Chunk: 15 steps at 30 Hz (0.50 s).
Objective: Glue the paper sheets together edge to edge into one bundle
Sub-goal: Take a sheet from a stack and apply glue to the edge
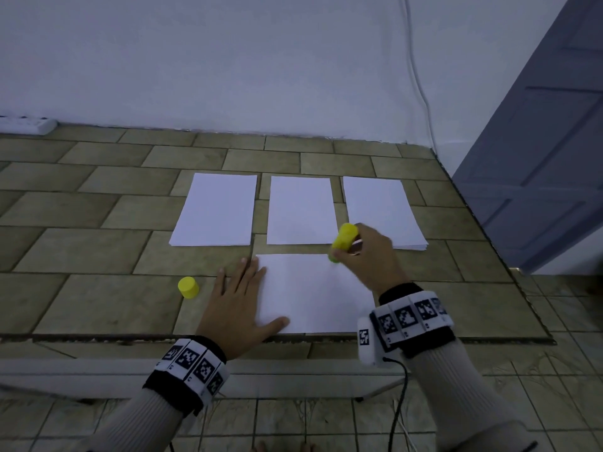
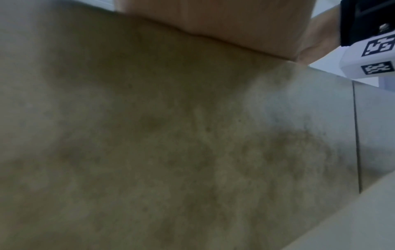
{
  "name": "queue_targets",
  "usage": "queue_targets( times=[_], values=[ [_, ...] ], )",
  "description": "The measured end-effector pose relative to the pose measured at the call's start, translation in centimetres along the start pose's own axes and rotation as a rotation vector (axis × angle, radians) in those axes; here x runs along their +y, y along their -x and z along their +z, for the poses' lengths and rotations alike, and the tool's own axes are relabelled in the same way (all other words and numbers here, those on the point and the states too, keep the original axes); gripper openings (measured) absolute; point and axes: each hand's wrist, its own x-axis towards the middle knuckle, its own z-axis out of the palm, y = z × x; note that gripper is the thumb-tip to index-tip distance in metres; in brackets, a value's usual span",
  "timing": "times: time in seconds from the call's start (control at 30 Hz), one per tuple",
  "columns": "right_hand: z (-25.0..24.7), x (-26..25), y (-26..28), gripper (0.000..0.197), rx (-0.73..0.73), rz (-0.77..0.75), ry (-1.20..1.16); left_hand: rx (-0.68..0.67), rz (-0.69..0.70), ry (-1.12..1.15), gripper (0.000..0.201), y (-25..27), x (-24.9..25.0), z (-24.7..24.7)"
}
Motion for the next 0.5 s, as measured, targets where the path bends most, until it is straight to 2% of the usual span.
queue_targets(
  times=[0.17, 0.33, 0.5],
  values=[
    [4.8, -3.4, 1.2, 0.016, -0.235, -0.146, -0.074, 0.005, 0.007, 0.004, 0.119, -0.1, 0.1, -0.1],
    [7.9, -4.8, 1.4, 0.021, -0.284, -0.208, 0.037, 0.014, 0.021, 0.032, 0.115, 0.0, 0.0, -0.1],
    [8.5, -5.5, 1.3, 0.025, -0.303, -0.232, 0.144, 0.052, 0.041, 0.055, 0.109, 0.0, 0.2, -0.5]
  ],
)
